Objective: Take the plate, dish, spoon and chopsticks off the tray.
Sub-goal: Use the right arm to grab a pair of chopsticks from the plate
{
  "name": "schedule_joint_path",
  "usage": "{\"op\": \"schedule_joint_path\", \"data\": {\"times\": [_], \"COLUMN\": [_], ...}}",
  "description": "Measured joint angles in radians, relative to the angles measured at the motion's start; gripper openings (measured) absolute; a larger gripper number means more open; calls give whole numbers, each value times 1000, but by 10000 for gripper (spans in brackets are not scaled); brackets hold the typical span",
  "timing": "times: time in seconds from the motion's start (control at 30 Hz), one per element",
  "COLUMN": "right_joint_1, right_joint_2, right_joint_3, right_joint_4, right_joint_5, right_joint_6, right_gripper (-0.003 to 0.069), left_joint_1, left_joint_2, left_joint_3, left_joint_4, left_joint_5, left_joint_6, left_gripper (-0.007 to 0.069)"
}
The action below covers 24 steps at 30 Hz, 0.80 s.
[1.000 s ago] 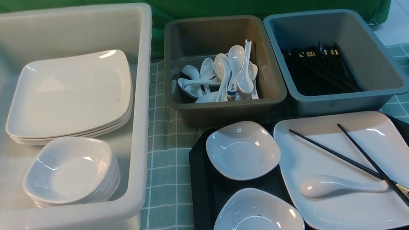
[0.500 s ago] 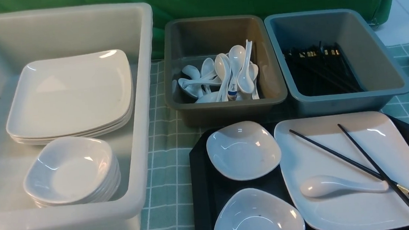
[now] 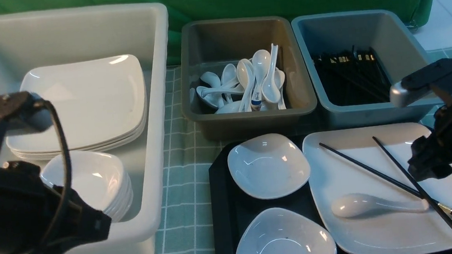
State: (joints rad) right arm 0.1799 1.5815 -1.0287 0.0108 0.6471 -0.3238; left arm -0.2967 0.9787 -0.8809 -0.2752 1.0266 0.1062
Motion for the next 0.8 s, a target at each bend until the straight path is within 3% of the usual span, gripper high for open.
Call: {"op": "schedule_joint_path", "data": {"times": [0.17, 0.37, 0.47, 0.67, 0.8], "right_joint_1": [0, 2, 2, 2, 2], "right_joint_2": [133, 246, 258, 260, 233], "right_joint_3": [-35, -68, -77, -84, -83], "right_joint_4": [-18, -26, -25, -21, -27], "right_joint_5": [-41, -77, -71, -18, 28], "right_joint_6": [10, 90, 107, 112, 113], "right_gripper": [530, 524, 462, 94, 76], "left_joint_1": [-94, -104, -104, -105, -105], "left_joint_2": [0, 0, 0, 0, 0], "left_joint_3": [0, 0, 0, 0, 0], "left_joint_4": [97, 134, 137, 142, 142], "left_joint_5": [-3, -13, -15, -25, -40], "left_joint_6": [-84, -111, -114, -114, -114], "left_gripper": [0, 0, 0, 0, 0]}}
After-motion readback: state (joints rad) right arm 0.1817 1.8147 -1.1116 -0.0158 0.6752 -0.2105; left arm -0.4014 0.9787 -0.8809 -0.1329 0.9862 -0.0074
